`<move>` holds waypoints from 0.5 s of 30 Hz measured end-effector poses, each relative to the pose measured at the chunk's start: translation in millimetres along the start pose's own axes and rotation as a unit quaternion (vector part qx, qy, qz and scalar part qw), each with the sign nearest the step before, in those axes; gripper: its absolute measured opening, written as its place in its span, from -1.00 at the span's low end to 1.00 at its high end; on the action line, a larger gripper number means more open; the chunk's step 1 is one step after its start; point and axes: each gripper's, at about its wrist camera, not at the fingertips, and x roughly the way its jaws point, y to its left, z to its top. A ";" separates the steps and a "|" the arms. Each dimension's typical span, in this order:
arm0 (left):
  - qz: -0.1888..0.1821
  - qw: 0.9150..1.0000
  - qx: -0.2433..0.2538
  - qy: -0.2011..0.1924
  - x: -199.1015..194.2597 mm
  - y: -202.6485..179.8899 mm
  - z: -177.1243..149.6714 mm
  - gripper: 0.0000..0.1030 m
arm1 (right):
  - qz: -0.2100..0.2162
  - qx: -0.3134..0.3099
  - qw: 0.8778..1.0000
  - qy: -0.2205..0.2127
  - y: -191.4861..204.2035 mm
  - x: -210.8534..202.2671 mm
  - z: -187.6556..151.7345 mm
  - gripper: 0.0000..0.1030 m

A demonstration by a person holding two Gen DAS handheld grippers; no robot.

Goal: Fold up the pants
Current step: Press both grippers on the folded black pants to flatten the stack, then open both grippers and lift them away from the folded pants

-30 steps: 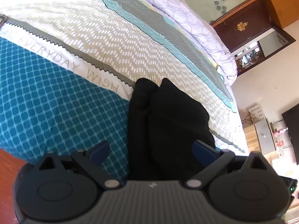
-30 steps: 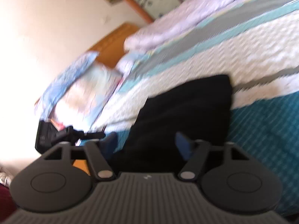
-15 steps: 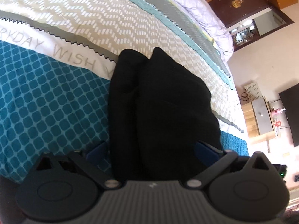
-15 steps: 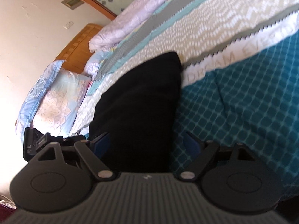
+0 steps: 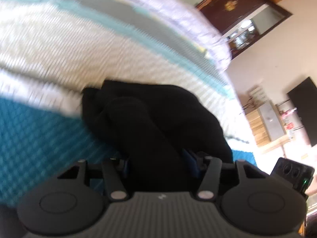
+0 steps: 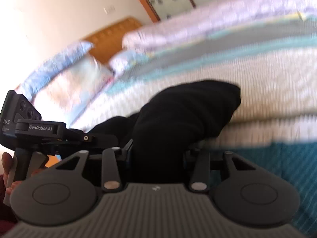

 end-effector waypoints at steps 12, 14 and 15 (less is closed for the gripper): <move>-0.007 0.985 0.141 -0.100 70.0 -80.3 170.0 -0.02 | -0.065 -0.091 0.984 -0.141 -62.6 47.3 156.6 -0.12; 0.003 0.985 0.144 -0.101 103.5 -79.5 194.7 -0.02 | -0.087 -0.097 0.981 -0.142 -91.1 72.8 176.4 -0.12; 0.007 0.986 0.136 -0.097 122.5 -73.7 206.6 -0.01 | -0.097 -0.100 0.981 -0.136 -105.9 89.4 182.8 -0.11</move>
